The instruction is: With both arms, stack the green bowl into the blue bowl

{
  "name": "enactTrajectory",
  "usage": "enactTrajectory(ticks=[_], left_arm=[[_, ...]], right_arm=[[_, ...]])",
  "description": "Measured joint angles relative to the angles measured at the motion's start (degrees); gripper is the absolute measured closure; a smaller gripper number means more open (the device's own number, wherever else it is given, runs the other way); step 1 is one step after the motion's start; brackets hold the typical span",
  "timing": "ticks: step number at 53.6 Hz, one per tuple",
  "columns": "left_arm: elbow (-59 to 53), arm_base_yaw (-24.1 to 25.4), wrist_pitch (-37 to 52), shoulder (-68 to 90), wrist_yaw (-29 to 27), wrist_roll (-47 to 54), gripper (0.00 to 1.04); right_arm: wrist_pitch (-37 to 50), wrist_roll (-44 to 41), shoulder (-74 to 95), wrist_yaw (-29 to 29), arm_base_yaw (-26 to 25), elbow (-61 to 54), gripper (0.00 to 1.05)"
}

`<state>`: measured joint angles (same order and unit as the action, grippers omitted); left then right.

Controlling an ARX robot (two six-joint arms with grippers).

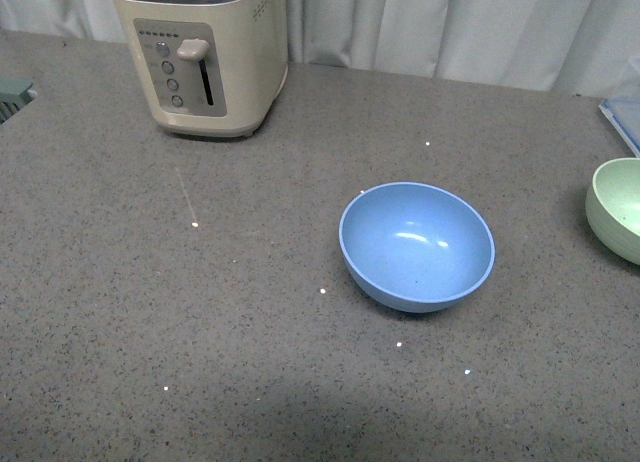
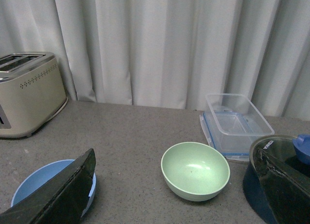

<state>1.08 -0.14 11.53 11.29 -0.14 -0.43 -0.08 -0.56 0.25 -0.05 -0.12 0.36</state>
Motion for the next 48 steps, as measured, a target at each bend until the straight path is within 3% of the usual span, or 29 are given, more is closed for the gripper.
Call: enactTrajectory(ticks=[8, 13, 23, 26, 27, 29, 32, 39, 44, 48], left_arm=[[0.02, 0.0, -2.78, -2.69, -0.02, 0.0, 1.01], [0.02, 0.0, -10.78, -9.2, 0.15, 0.0, 1.01], [0.0, 0.0, -11.41, -10.97, 0.15, -0.02, 0.99], [0.0, 0.0, -11.41, -10.97, 0.15, 0.0, 0.85], [0.0, 0.0, -11.41, -10.97, 0.15, 0.0, 0.82], [0.02, 0.0, -11.41, -11.04, 0.13, 0.0, 0.73], [0.02, 0.0, -11.52, -10.99, 0.0, 0.0, 0.64], [0.02, 0.0, -11.52, -11.1, 0.13, 0.0, 0.41], [0.02, 0.0, -11.52, -11.13, 0.07, 0.0, 0.25], [0.02, 0.0, -11.52, -11.13, -0.04, 0.02, 0.12]], right_arm=[[0.0, 0.0, 0.0, 0.0, 0.0, 0.0, 0.09], [0.0, 0.0, 0.0, 0.0, 0.0, 0.0, 0.09], [0.0, 0.0, 0.0, 0.0, 0.0, 0.0, 0.09], [-0.07, 0.02, 0.04, 0.44, 0.09, 0.0, 0.09], [-1.25, 0.5, 0.85, 3.08, 1.07, 0.33, 0.09], [-5.64, 1.84, 6.12, 13.81, 2.08, 2.47, 0.09], [-3.15, 1.95, 13.03, 17.44, 0.0, 4.59, 0.09], [14.62, -2.36, 38.8, 6.56, -12.87, 11.19, 0.09], [22.84, -6.05, 53.64, 1.16, -17.57, 17.0, 0.09], [23.98, -9.4, 66.03, -2.54, -18.78, 22.62, 0.09]])
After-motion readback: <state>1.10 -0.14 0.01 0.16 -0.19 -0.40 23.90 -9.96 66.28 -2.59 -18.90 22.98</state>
